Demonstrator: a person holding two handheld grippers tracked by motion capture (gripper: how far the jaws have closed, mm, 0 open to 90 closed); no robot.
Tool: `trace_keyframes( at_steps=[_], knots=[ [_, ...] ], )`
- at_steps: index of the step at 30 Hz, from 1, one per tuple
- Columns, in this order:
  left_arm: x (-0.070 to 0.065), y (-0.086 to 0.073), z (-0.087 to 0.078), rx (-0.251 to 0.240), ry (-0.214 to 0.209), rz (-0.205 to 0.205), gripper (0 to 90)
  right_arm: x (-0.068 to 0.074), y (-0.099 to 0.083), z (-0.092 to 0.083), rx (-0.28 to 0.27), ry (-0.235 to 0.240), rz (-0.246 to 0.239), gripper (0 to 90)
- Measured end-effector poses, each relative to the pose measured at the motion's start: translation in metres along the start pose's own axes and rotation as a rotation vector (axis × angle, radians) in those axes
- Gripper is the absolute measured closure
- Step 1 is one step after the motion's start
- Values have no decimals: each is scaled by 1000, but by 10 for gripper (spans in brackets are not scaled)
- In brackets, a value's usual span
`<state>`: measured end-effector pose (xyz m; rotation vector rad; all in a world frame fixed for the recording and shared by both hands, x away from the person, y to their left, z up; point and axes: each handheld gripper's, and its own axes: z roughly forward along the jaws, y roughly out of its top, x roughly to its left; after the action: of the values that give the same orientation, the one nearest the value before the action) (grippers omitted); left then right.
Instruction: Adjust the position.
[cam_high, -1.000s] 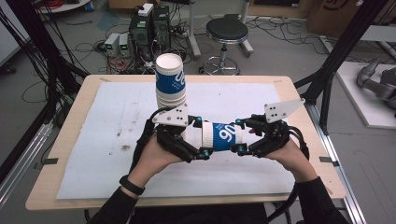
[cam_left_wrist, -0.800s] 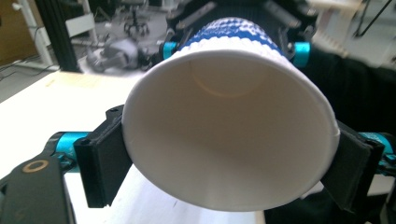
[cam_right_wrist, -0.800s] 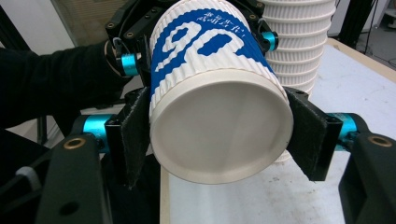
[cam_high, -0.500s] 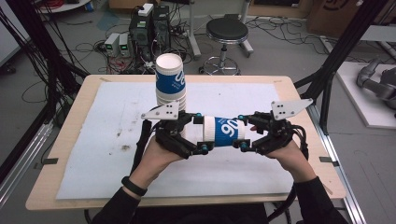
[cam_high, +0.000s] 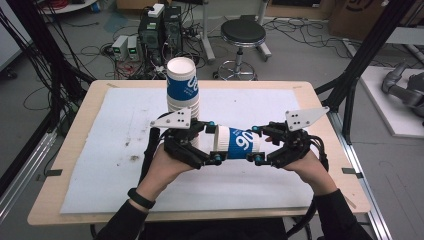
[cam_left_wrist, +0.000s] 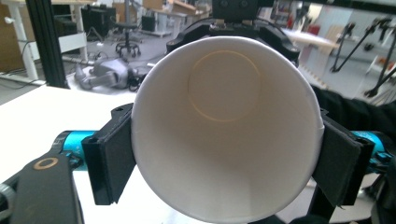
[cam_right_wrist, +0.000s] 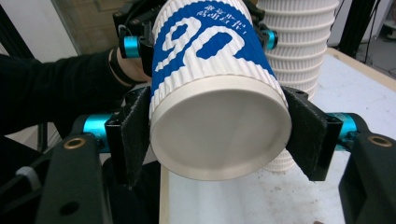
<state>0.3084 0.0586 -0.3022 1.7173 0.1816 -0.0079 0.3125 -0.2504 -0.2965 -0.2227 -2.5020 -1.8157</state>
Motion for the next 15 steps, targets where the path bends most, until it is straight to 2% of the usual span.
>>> trace_keyframes(
  at_steps=[4,6,10,15],
  knots=[
    [-2,2,1,45,21,24,187,0,0,1,19,-15,3,227],
    [-2,2,1,45,21,25,186,1,1,-1,16,-22,6,206],
    [-3,3,1,77,27,35,190,1,2,-3,12,-32,9,204],
    [-5,5,5,118,32,53,193,2,1,6,83,-30,-6,205]
  ],
)
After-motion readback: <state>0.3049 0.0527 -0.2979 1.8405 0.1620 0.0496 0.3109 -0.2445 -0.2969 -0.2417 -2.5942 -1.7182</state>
